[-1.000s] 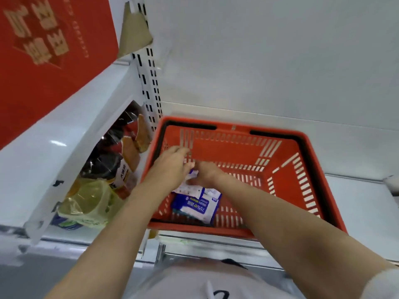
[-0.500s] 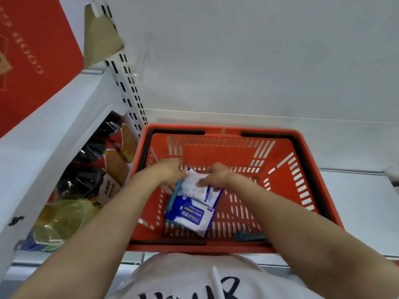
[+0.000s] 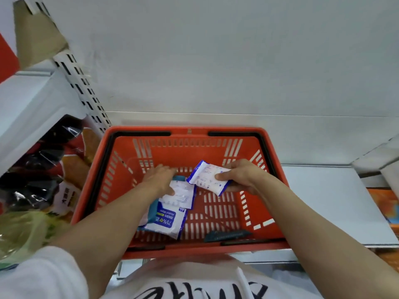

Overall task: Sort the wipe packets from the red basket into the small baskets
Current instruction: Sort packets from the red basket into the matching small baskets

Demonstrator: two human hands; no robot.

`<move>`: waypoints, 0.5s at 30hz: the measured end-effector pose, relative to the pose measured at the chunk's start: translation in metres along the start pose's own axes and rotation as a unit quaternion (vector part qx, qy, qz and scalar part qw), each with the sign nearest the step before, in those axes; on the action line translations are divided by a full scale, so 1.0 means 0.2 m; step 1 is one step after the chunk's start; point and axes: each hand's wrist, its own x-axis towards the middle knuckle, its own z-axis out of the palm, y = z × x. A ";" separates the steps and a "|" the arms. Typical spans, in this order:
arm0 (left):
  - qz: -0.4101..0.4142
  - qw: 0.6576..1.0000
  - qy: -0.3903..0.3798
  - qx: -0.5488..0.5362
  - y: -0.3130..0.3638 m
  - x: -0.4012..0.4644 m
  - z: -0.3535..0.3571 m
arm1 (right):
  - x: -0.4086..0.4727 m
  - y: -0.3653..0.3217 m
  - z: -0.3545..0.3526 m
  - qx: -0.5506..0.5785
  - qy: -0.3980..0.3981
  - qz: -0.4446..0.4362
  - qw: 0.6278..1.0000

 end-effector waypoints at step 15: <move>-0.061 0.768 0.131 -0.624 0.07 -0.33 -0.33 | -0.17 0.00 -0.07 0.257 -0.175 -0.082 0.947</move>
